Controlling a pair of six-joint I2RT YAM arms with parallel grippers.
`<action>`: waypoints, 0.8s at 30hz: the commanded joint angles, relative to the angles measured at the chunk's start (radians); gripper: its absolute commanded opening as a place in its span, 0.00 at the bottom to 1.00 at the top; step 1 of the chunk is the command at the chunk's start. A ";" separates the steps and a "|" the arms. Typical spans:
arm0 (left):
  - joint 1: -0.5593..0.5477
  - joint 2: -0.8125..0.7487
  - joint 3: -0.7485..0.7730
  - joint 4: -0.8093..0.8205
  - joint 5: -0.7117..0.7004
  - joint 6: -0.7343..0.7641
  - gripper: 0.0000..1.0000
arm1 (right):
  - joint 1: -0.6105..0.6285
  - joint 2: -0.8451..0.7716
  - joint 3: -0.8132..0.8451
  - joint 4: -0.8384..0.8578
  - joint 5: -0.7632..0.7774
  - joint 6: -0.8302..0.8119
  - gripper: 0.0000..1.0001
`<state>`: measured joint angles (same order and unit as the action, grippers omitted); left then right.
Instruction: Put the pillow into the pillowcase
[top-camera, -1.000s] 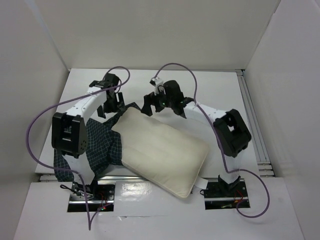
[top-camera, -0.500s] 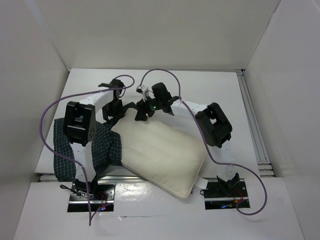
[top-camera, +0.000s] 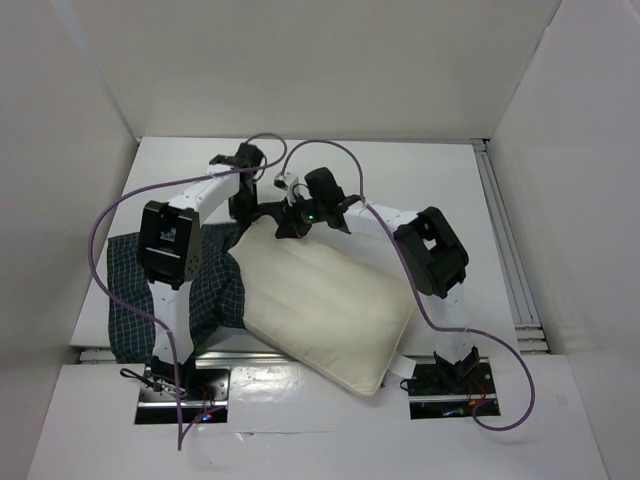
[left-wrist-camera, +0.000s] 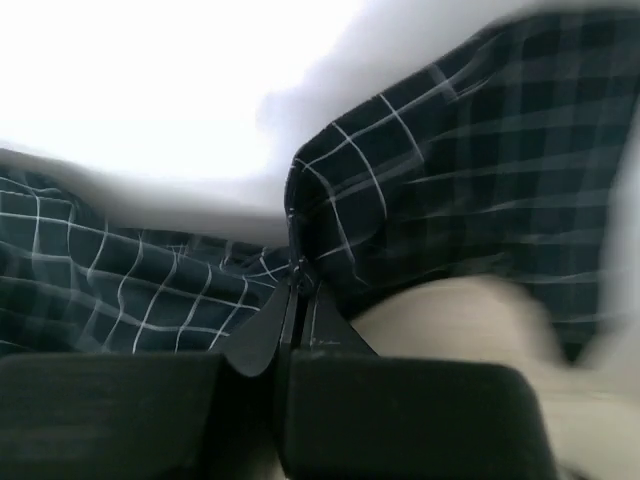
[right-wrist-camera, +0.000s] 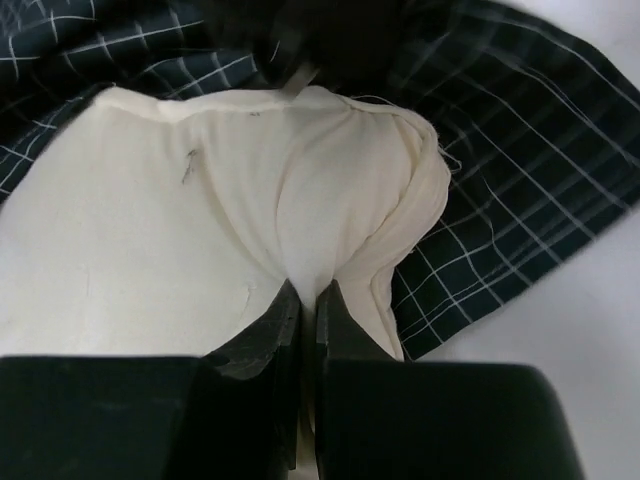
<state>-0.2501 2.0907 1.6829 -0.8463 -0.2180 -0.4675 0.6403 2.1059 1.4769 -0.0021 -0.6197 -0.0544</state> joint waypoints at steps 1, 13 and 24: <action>-0.026 0.015 0.273 0.044 0.039 0.047 0.00 | -0.031 -0.069 0.002 0.022 0.162 -0.032 0.00; -0.015 0.105 0.482 0.022 0.126 0.110 0.00 | -0.099 -0.060 0.032 0.042 0.141 -0.053 0.00; -0.153 0.158 0.692 0.108 0.262 0.135 0.00 | -0.080 -0.092 0.008 0.215 -0.012 -0.018 0.00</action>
<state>-0.3836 2.2539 2.3051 -0.8486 -0.0757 -0.3283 0.5392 2.0766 1.4803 0.1066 -0.5465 -0.0669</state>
